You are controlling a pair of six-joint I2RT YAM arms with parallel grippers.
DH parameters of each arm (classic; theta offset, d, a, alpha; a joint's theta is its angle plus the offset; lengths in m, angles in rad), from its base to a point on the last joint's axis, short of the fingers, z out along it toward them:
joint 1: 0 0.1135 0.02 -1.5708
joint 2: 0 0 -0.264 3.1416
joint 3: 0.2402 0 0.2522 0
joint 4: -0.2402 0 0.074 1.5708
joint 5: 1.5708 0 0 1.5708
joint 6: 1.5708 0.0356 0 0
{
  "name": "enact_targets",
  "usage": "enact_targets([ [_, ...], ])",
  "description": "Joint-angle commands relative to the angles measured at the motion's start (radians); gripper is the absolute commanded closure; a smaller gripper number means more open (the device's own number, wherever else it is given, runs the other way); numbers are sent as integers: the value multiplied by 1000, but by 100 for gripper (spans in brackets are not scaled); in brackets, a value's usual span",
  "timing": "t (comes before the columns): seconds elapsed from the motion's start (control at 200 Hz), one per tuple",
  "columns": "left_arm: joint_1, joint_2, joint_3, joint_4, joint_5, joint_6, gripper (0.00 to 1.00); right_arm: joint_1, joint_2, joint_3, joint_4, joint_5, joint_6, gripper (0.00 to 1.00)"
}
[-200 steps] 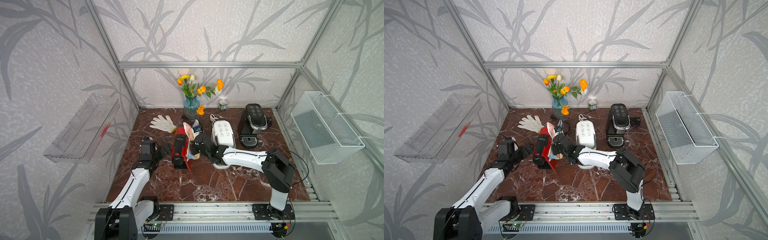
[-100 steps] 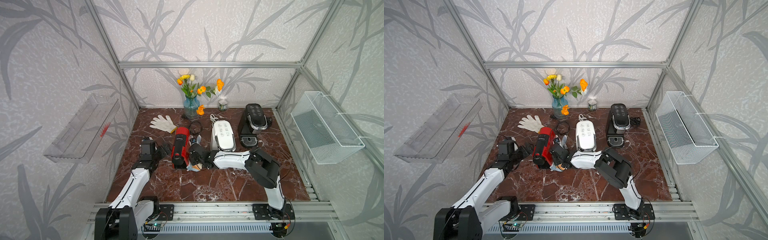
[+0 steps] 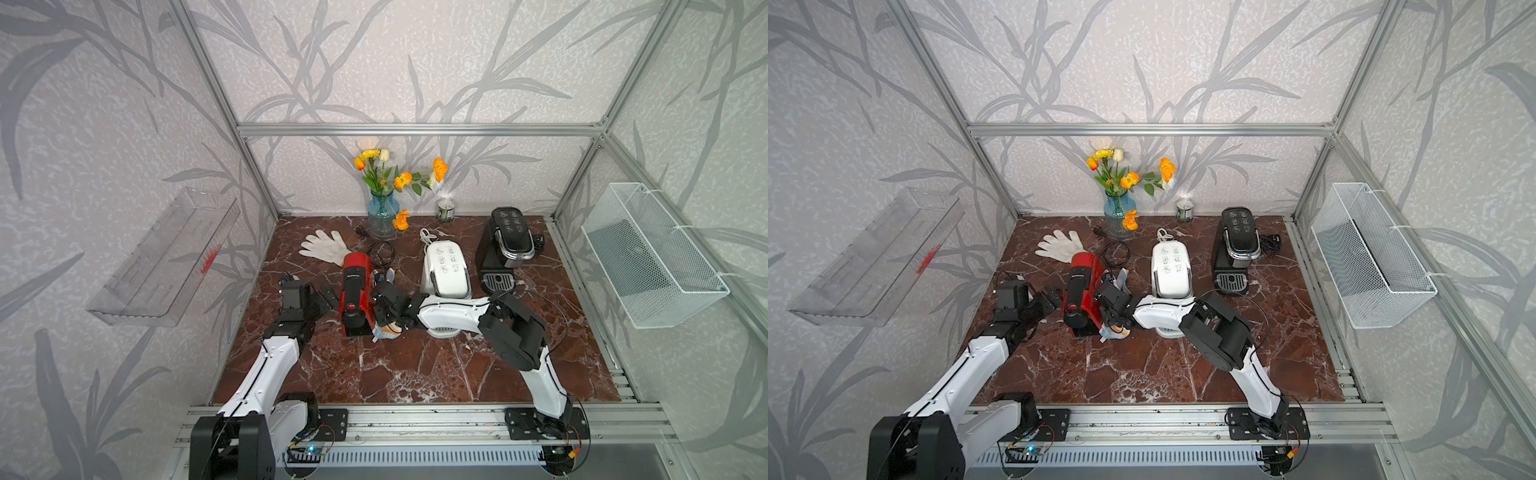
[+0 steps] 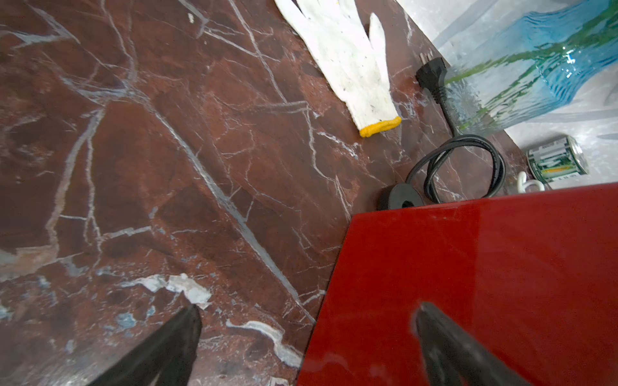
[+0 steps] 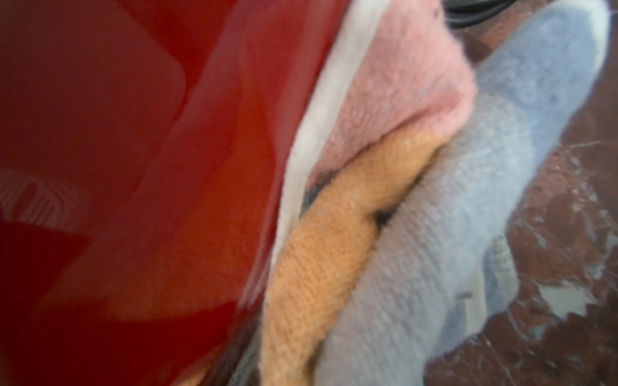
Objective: Wipe the surface of a coffee machine
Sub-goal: Wipe the dirt from the surface of the coffee machine.
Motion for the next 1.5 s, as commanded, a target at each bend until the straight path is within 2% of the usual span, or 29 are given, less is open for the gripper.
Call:
enact_targets([
  [0.0,-27,3,29,-31,24,15,0,103,61,130,119,-169,-64,97],
  [0.13,-9,20,75,-58,-33,42,0,102,103,222,100,-171,-76,97],
  [0.245,15,32,78,-39,-17,22,1,96,119,258,75,-183,-88,97],
  [0.445,18,46,37,-16,-25,27,1,74,7,170,115,-181,-80,96],
  [0.685,19,58,32,3,3,27,0,64,-142,164,124,-184,-110,96],
  [0.845,19,59,31,10,24,23,0,47,-184,174,144,-195,-115,96],
  [1.02,18,64,32,13,44,24,1,17,-125,214,142,-215,-96,96],
  [1.08,18,69,32,15,46,25,1,-24,-92,234,130,-218,-91,96],
  [1.495,18,113,49,12,101,39,0,-52,117,281,93,-257,-86,96],
])
